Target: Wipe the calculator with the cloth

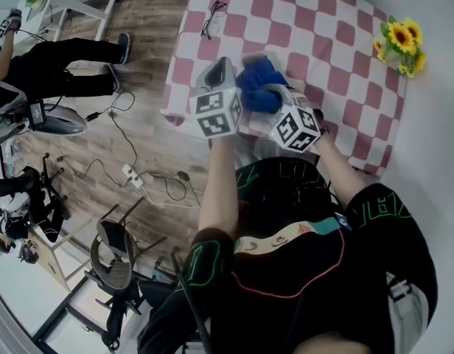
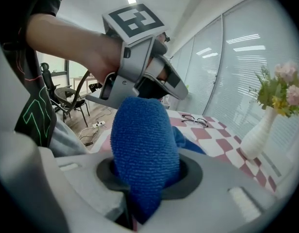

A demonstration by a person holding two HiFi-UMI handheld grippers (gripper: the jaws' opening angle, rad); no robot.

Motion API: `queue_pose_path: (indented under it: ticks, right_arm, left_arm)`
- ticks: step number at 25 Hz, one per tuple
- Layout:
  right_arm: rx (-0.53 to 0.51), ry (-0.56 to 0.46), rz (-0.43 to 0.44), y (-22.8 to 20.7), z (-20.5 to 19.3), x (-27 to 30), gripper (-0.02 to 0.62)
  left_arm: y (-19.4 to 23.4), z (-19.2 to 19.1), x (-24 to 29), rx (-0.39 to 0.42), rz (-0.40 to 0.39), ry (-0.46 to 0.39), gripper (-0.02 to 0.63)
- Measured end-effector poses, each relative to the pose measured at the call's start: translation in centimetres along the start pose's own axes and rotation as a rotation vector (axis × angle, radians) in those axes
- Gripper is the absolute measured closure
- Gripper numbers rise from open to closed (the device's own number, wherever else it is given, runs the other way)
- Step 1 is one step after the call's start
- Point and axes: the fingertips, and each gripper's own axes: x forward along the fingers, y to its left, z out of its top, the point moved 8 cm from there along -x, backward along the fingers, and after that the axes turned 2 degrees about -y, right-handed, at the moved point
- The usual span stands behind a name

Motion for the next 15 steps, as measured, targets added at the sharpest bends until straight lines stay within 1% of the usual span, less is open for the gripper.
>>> queue_pose_path:
  ticks: [3,5,8,10,12,15]
  right_arm:
    - [0.019,0.007,0.034,0.2,0.0,-0.3,0.476]
    - [0.052,0.009,0.08,0.2,-0.1,-0.6,0.476]
    - [0.137,-0.014,0.184,-0.3,-0.1,-1.1,0.476]
    - [0.217,-0.062,0.227,-1.3,0.0,-1.5,0.476]
    - [0.276,-0.112,0.217,-2.8,0.6,-1.9,0.476]
    - [0.298,-0.158,0.158,-5.5,2.3,-2.3,0.476]
  left_arm:
    - [-0.1,0.8,0.2,0.003,-0.003,-0.019,0.595]
    - [-0.1,1.2,0.2,0.003,-0.004,-0.032,0.595]
    - [0.0,1.9,0.3,-0.003,0.0,-0.055,0.595]
    - [0.2,2.4,0.3,-0.01,0.006,-0.072,0.595]
    - [0.5,2.9,0.3,-0.017,0.014,-0.088,0.595]
    - [0.9,3.7,0.2,-0.024,0.025,-0.115,0.595]
